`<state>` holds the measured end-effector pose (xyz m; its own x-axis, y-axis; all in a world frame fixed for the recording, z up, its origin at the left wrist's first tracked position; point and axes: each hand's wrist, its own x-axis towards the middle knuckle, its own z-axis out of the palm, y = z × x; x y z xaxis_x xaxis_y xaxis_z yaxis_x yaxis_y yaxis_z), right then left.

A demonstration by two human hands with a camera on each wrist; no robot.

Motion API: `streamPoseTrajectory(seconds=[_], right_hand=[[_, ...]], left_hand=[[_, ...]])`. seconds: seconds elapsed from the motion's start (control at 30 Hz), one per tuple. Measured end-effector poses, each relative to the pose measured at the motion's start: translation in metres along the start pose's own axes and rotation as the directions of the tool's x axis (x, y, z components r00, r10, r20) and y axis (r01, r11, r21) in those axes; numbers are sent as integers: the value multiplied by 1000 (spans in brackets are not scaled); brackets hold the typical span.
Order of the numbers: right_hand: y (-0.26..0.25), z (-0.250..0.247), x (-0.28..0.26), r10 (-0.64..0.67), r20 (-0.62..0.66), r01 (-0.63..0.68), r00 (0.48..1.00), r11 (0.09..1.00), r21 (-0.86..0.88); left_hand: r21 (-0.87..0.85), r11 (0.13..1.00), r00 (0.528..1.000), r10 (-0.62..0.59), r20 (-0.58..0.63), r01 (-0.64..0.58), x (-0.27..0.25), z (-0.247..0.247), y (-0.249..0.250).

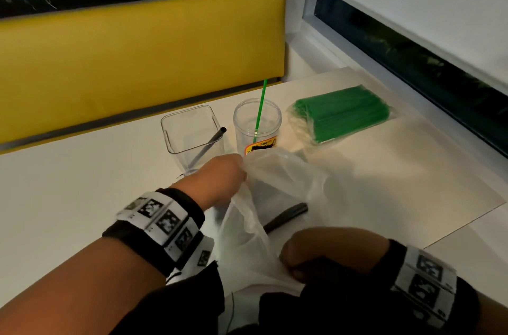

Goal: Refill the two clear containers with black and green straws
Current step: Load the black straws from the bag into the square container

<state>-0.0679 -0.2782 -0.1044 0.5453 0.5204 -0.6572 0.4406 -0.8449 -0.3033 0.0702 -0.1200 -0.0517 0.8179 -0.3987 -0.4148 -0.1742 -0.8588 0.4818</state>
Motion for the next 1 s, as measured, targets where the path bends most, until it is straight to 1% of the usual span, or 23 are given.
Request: streamPoseTrajectory(seconds=[0.07, 0.1, 0.13, 0.17, 0.2, 0.23, 0.3, 0.33, 0.37, 0.4, 0.43, 0.47, 0.5, 0.53, 0.57, 0.6, 0.67, 0.73, 0.77, 0.83, 0.9, 0.97, 1.0], right_hand=[[-1, 4, 2, 6, -84, -3, 996, 999, 35], [-4, -5, -5, 38, -247, -18, 968, 996, 85], [-8, -19, -13, 19, -526, 58, 850, 990, 130], [-13, -35, -23, -66, -773, 129, 631, 991, 21], [-17, -46, -30, -125, -883, 65, 452, 992, -107], [-18, -54, -33, -149, -916, -78, 373, 978, -191], [-7, -56, -27, -42, -842, -300, 537, 924, -238], [-1, -52, -21, 11, -802, -320, 597, 920, -226], [5, -48, -14, 18, -792, -310, 610, 926, -218], [10, -47, -10, 15, -819, -286, 574, 941, -183], [13, -47, -8, 16, -875, -252, 485, 960, -122], [15, -49, -6, 53, -907, -204, 417, 978, -37], [12, -51, -6, 130, -897, -129, 421, 988, 83], [11, -53, -7, 231, -858, -54, 460, 971, 233], [12, -55, -9, 334, -797, 15, 502, 919, 395], [14, -57, -11, 418, -736, 79, 532, 841, 535], [21, -62, -16, 520, -654, 175, 549, 694, 698], [27, -65, -18, 558, -583, 162, 590, 625, 763], [29, -65, -16, 547, -559, 155, 623, 614, 774], [26, -62, -12, 505, -551, 162, 665, 622, 766], [23, -62, -9, 471, -580, 146, 664, 679, 719], [22, -63, -6, 424, -649, 34, 631, 821, 570], [22, -64, -6, 360, -728, -72, 583, 916, 396]], left_hand=[[-416, 903, 994, -84, 76, 109, 0, -2, -1], [-564, 820, 995, -69, 71, 97, -2, -1, -1], [-679, 727, 995, -66, 75, 100, -4, 0, 1], [-719, 690, 996, -38, 81, 85, -5, 1, 2], [-734, 676, 995, -6, 96, 75, -9, 3, 5], [-733, 676, 994, 8, 109, 75, -12, 6, 10], [-761, 639, 986, 18, 165, 116, -20, 7, 16], [-802, 575, 975, 34, 222, 162, -22, 7, 17], [-833, 517, 961, 63, 268, 198, -22, 7, 15], [-830, 532, 957, 116, 267, 167, -22, 8, 12], [-766, 638, 959, 160, 234, 80, -24, 8, 10], [-599, 801, 961, 187, 204, -29, -25, 8, 6], [-333, 932, 965, 207, 161, -144, -29, 9, 3], [19, 964, 964, 263, 44, -264, -34, 12, 1], [269, 897, 920, 384, -84, -350, -38, 18, -8], [377, 818, 838, 521, -161, -435, -42, 21, -16], [316, 761, 745, 637, -197, -566, -45, 29, -32], [-45, 842, 834, 523, -178, -538, -48, 27, -39], [-169, 868, 885, 457, -93, -466, -48, 31, -41], [-83, 915, 918, 398, 5, -396, -44, 36, -47], [163, 919, 928, 370, -50, -358, -38, 41, -49], [213, 933, 946, 313, -88, -289, -30, 46, -46], [189, 951, 956, 270, -115, -246, -26, 46, -42]])
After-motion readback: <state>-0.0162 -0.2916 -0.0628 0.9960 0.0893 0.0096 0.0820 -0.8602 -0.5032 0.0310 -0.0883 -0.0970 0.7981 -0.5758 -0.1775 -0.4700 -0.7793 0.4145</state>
